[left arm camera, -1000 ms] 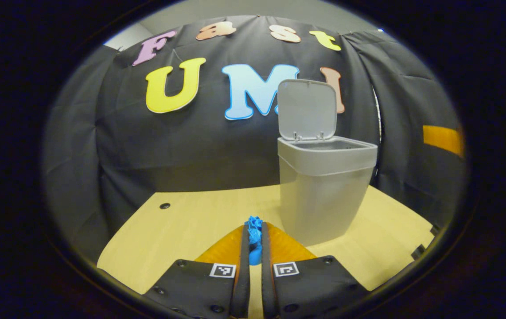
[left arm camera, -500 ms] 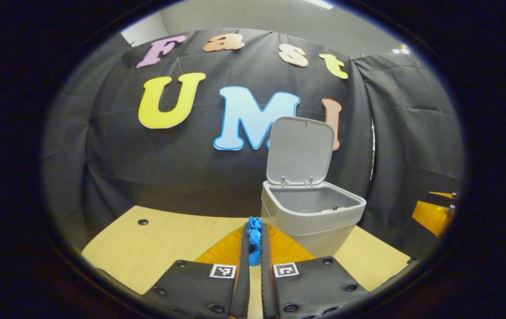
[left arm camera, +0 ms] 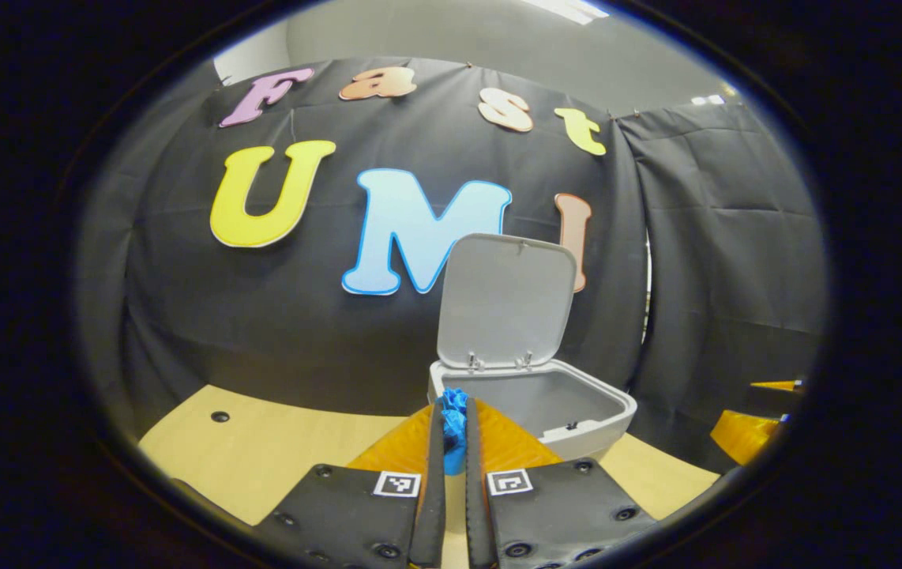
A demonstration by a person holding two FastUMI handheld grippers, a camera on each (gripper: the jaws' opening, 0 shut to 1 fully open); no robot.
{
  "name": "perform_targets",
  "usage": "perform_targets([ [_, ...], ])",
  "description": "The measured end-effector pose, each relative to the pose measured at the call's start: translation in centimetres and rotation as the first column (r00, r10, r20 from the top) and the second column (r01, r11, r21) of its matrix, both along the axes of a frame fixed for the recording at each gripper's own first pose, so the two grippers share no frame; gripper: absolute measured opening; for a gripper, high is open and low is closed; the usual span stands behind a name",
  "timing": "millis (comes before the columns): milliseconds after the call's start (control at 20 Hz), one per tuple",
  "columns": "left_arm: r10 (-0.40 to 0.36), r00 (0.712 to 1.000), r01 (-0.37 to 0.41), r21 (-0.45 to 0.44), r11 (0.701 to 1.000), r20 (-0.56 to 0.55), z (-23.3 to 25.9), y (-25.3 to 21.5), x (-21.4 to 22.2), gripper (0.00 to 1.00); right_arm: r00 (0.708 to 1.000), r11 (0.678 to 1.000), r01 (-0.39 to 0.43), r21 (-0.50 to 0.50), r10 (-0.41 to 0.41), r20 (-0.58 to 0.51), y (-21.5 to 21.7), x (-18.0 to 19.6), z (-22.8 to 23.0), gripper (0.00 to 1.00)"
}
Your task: Press the lid of the desktop garbage bin to open it, pick up the crumpled paper on the desktop and throw it into the bin, then pick up the pop can on the desktop and drop it into the bin, and finally close the garbage bin lid.
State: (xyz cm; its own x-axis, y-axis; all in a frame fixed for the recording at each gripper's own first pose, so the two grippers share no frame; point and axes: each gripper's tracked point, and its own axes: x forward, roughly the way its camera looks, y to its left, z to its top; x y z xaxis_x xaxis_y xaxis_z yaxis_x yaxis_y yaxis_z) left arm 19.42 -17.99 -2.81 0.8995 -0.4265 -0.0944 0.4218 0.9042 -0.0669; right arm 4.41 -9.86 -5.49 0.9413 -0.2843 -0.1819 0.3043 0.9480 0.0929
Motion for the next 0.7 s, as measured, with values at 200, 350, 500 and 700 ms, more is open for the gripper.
perform_targets([
  [200, -0.039, 0.999, 0.039, 0.011, 0.999, 0.016, 0.0, -2.7, 1.5, 0.20, 1.000, 1.000, -0.005, 0.004, 0.005, -0.012, -0.4, 1.3, -0.6, 0.96],
  [350, -0.053, 0.998, 0.052, 0.018, 0.998, 0.044, 0.3, -4.0, 2.3, 0.24, 1.000, 1.000, -0.005, 0.013, 0.005, -0.022, -0.7, 2.0, -1.1, 0.96],
  [500, -0.074, 0.995, 0.072, 0.026, 0.997, 0.060, 0.4, -5.1, 2.8, 0.36, 1.000, 1.000, -0.002, 0.020, 0.003, -0.027, -1.1, 2.4, -1.3, 0.96],
  [700, -0.081, 0.995, 0.079, 0.025, 0.997, 0.054, -0.2, -5.7, 3.3, 0.50, 1.000, 1.000, -0.002, 0.021, 0.002, -0.031, -1.5, 2.6, -1.5, 0.96],
])
